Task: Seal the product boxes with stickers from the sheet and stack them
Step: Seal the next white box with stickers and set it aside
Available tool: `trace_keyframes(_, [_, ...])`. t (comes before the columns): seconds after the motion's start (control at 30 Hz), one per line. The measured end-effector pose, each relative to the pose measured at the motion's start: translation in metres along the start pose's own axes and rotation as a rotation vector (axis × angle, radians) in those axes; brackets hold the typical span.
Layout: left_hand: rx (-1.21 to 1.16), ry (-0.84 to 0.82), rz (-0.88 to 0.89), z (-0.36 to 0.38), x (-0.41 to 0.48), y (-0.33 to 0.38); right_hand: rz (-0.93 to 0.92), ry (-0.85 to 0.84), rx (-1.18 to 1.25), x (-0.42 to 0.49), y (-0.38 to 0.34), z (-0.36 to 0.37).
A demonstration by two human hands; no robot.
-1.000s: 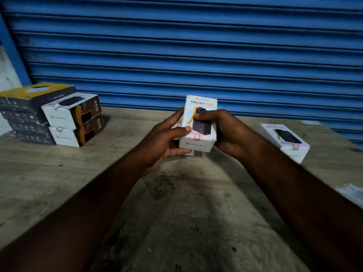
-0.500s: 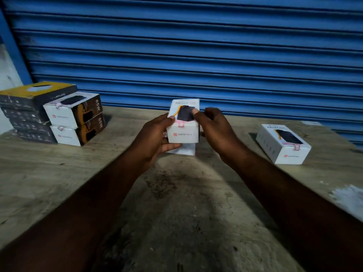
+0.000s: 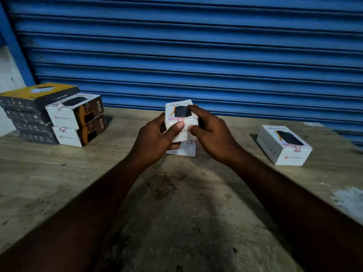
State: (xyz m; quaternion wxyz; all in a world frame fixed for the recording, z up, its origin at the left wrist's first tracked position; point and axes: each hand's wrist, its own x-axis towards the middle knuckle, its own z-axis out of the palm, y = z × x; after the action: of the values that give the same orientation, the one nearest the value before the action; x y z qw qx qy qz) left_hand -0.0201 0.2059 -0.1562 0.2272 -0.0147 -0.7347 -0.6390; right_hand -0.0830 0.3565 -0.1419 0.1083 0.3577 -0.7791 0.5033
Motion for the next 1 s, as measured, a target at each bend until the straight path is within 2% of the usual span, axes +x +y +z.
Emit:
trace_keyframes(0.23, [0.01,-0.149,0.011,-0.005,0.002,0.001,-0.038,0.121,0.006,0.0,0.0,-0.002])
trace_keyframes(0.4, [-0.258,0.0,-0.147,-0.005,0.006,0.005,-0.055,0.032,0.055,-0.002,0.004,0.001])
trace_keyframes(0.5, [-0.218,0.066,-0.13,0.0,0.004,0.001,-0.073,0.054,0.067,-0.003,0.003,0.006])
trace_keyframes(0.8, [-0.366,0.072,-0.041,-0.001,0.006,0.006,0.006,0.213,0.46,-0.005,0.002,0.017])
trace_keyframes(1.0, [-0.312,0.115,0.004,0.009,0.005,0.001,0.064,0.274,0.496,-0.006,-0.001,0.022])
